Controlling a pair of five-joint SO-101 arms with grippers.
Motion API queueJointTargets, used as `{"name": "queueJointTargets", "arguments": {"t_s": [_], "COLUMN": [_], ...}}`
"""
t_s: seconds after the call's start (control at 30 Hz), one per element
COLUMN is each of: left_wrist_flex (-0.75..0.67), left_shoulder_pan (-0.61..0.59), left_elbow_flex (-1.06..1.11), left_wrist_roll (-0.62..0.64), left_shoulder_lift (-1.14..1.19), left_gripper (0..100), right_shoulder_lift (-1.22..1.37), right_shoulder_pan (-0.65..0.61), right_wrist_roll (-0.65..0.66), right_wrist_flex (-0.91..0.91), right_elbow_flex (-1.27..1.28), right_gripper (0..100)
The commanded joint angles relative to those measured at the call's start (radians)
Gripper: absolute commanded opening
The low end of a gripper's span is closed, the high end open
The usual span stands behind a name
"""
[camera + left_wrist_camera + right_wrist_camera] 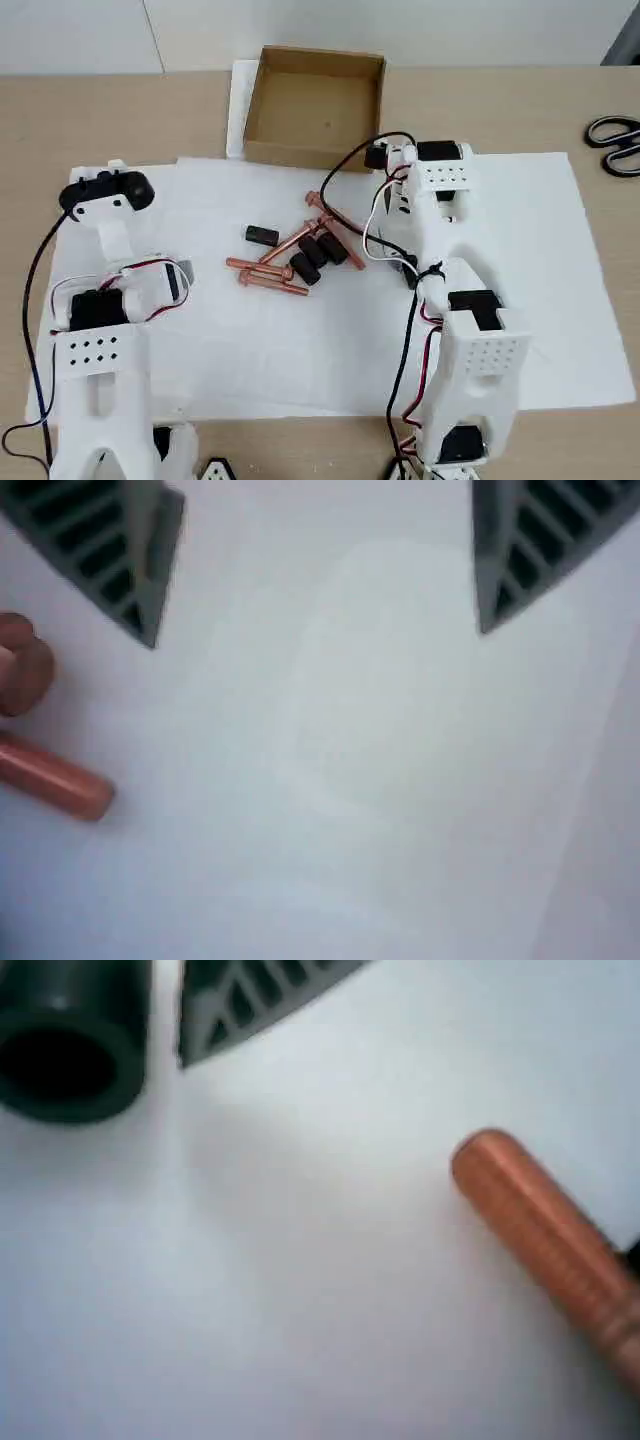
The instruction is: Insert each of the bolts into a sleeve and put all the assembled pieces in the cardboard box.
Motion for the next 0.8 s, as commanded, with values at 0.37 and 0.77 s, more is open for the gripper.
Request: {"name": "queueJointTargets", "arguments": {"t_s": [0.37, 0.77], "left_wrist_flex": [0.003, 0.115], "left_shoulder_pan": [0.008, 0.035], "left_elbow_flex": [-0.005, -0.087], "left_wrist_roll": [-0.006, -0.094], "left_shoulder_lift": [-0.005, 0.031], "left_gripper": [20, 20], "right_shoulder_lift": [-0.005, -0.082], "right_shoulder_pan": [0.010, 0.064], "right_wrist_roll": [-0.009, -0.008], "right_wrist_flex": [-0.174, -0.047], "right_elbow_flex": [0.146, 0.040], "right_gripper": [9.3, 0.7]}}
